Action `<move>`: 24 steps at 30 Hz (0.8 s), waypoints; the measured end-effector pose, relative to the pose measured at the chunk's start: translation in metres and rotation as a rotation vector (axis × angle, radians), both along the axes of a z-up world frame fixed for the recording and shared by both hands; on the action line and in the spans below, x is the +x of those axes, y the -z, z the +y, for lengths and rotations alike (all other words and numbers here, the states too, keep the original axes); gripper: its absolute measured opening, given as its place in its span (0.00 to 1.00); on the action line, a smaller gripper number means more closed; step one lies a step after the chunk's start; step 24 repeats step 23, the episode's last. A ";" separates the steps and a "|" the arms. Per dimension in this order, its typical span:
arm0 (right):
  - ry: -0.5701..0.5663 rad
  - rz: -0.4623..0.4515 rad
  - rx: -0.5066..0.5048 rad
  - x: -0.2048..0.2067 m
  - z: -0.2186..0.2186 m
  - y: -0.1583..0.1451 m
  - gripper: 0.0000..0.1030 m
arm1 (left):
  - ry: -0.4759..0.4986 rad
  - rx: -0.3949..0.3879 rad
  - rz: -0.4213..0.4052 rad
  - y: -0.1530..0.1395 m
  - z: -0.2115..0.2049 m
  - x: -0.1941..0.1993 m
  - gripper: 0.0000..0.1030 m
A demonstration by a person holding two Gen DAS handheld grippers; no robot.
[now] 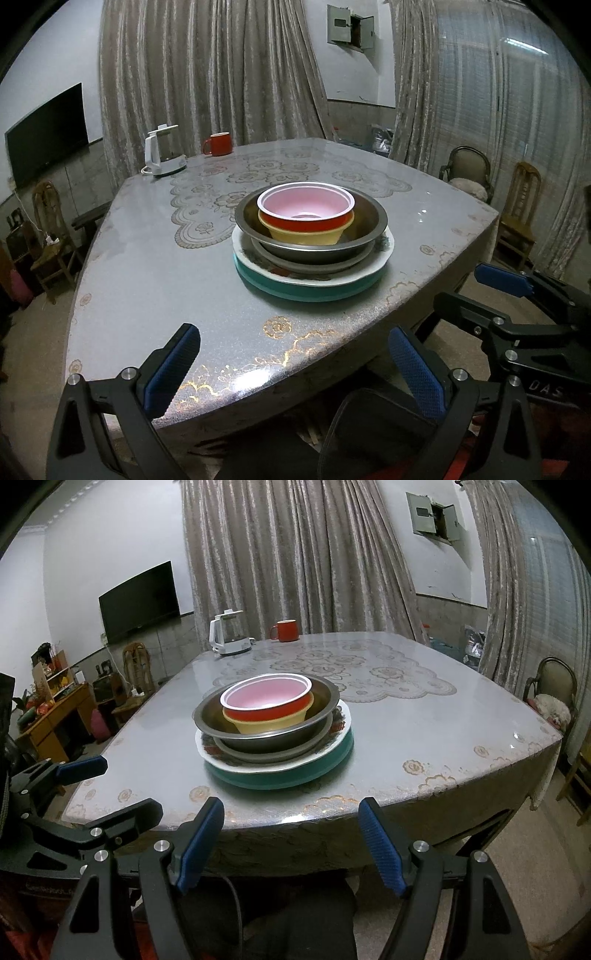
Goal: Organize plates and bowls
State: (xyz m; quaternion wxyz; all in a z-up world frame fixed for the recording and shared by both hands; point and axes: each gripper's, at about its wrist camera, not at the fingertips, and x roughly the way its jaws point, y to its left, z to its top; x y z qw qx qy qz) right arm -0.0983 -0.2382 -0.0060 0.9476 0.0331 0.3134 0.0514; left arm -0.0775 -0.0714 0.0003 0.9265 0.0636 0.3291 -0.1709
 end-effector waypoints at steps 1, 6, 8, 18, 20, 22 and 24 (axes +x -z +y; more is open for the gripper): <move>0.000 0.000 0.000 0.000 0.000 0.000 0.74 | 0.001 0.000 0.001 0.000 0.000 0.000 1.00; 0.001 0.001 0.000 0.000 0.000 0.000 0.74 | 0.003 -0.003 0.004 0.001 0.000 0.001 1.00; 0.001 0.002 -0.001 0.000 0.000 0.000 0.74 | 0.003 -0.004 0.008 0.002 0.000 0.002 1.00; 0.000 0.015 0.000 0.005 0.000 0.003 0.74 | 0.007 -0.013 0.028 0.006 0.000 0.008 1.00; 0.000 0.017 0.000 0.006 -0.001 0.003 0.74 | 0.014 -0.014 0.028 0.006 -0.001 0.008 1.00; 0.002 0.020 0.000 0.007 -0.001 0.004 0.74 | 0.020 -0.010 0.022 0.006 -0.002 0.008 1.00; 0.003 0.022 -0.001 0.007 -0.001 0.004 0.74 | 0.024 -0.010 0.020 0.006 -0.003 0.008 1.00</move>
